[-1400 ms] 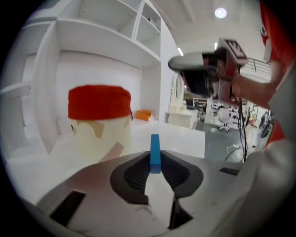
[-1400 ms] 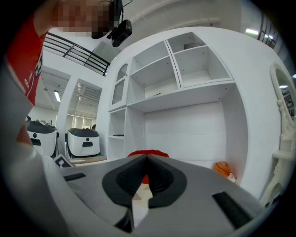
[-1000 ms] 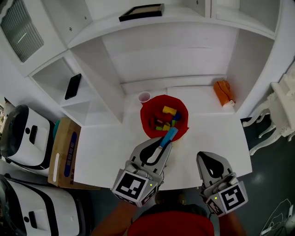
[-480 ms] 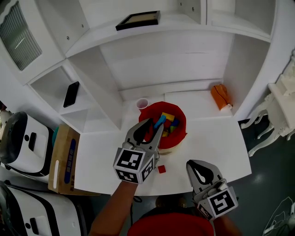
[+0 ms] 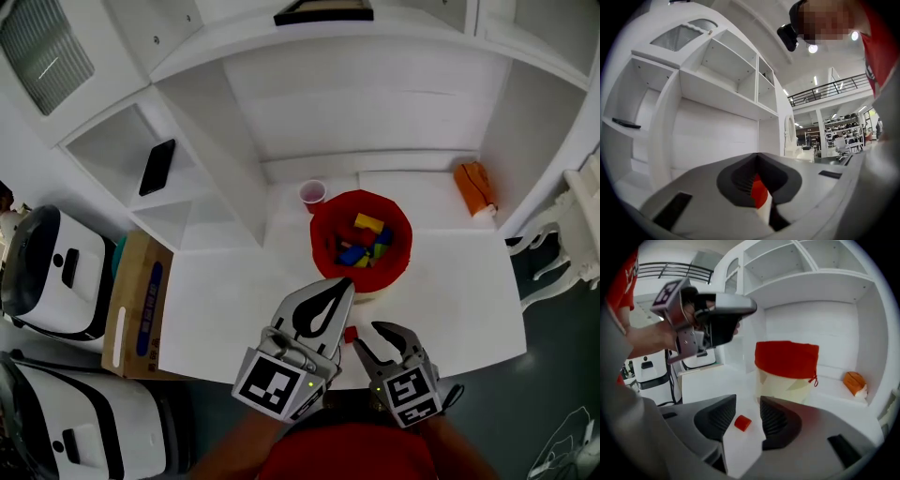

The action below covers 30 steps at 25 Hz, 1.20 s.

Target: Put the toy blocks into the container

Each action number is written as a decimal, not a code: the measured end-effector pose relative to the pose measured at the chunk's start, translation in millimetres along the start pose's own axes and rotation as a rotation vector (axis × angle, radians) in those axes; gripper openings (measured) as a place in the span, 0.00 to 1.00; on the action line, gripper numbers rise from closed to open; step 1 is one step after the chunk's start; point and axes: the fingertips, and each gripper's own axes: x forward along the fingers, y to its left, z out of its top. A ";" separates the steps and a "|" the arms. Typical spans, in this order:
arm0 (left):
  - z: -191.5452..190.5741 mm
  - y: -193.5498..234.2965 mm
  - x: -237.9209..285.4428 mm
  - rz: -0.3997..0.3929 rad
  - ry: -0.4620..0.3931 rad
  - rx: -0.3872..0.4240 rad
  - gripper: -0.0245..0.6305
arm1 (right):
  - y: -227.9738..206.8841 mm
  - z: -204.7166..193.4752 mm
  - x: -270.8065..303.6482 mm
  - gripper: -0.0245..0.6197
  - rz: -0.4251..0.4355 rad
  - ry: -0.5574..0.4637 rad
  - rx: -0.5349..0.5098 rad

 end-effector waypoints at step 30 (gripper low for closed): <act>-50.7 -4.3 -23.9 -0.070 0.107 -0.086 0.05 | -22.9 30.7 -4.2 0.27 -0.124 -0.125 0.201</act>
